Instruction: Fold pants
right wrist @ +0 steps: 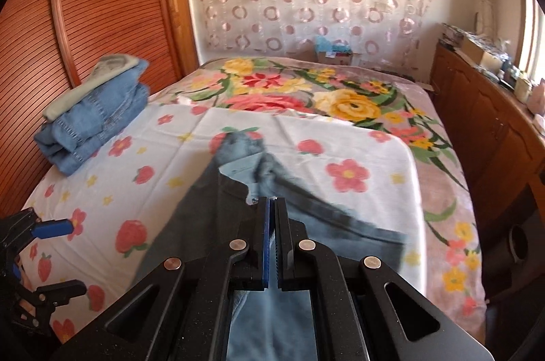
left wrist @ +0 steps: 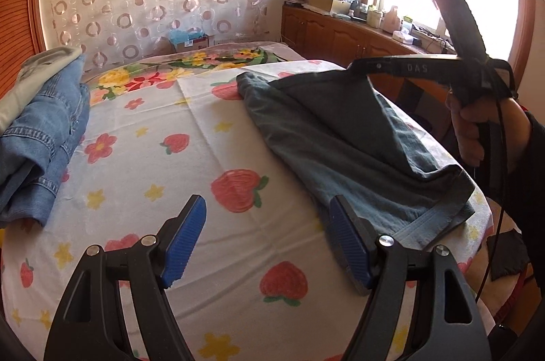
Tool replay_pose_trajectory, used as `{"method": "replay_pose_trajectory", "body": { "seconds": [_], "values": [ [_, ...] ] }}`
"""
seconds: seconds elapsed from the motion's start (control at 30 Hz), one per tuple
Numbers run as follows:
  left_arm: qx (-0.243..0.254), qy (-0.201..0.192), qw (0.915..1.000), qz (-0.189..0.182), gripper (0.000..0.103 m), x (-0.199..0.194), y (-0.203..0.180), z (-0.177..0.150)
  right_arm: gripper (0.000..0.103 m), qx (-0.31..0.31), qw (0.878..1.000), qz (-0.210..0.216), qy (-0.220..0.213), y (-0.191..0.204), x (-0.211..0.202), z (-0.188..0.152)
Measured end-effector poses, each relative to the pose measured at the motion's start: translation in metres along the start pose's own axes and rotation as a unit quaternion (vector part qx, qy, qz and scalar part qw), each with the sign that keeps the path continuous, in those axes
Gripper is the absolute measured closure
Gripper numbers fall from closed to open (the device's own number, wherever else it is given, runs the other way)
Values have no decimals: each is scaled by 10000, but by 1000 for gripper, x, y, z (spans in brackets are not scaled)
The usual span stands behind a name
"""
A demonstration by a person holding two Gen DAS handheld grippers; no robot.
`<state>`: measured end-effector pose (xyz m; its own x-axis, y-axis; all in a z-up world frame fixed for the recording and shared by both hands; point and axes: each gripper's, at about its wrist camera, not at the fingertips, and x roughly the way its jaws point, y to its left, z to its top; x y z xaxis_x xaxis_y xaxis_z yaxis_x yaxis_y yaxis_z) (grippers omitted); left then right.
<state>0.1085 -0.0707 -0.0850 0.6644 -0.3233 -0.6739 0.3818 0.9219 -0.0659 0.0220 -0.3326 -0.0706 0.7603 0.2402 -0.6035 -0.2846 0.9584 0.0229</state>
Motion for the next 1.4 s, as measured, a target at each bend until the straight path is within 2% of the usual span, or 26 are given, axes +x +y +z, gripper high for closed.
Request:
{"method": "replay_pose_trajectory", "body": {
  "seconds": [0.27,0.57,0.67,0.8,0.97,1.03,1.1,1.13,1.27,1.4],
  "values": [
    [68,86,9999,-46,27,5,-6,-4,101,294,9975,-638,52,-48,-3,2],
    [86,138,9999,-51,27,7,-7,-5,101,611,9913,-1109,365,-63,24,4],
    [93,154,9998,-69,27,7,-9,-6,95,711,9909,-1069,393,-64,23,3],
    [102,170,9998,-82,27,7,-10,-7,93,649,9934,-880,360,-62,7,-4],
    [114,181,9997,-117,27,6,-13,-9,92,562,9965,-527,332,-42,-26,-32],
    [119,189,9996,-149,27,6,-15,-10,88,491,9972,-459,325,-31,-41,-47],
    [122,201,9996,-183,27,6,-17,-11,72,470,9977,-374,327,-23,-55,-63],
    [134,215,9995,-205,27,6,-19,-12,68,454,9977,-367,343,-20,-62,-71],
    [253,248,9990,-277,27,5,-29,-15,67,393,9975,-432,394,-13,-87,-96],
    [287,258,9988,-305,27,3,-32,-16,67,583,9960,-415,526,-18,-100,-107]
  ]
}}
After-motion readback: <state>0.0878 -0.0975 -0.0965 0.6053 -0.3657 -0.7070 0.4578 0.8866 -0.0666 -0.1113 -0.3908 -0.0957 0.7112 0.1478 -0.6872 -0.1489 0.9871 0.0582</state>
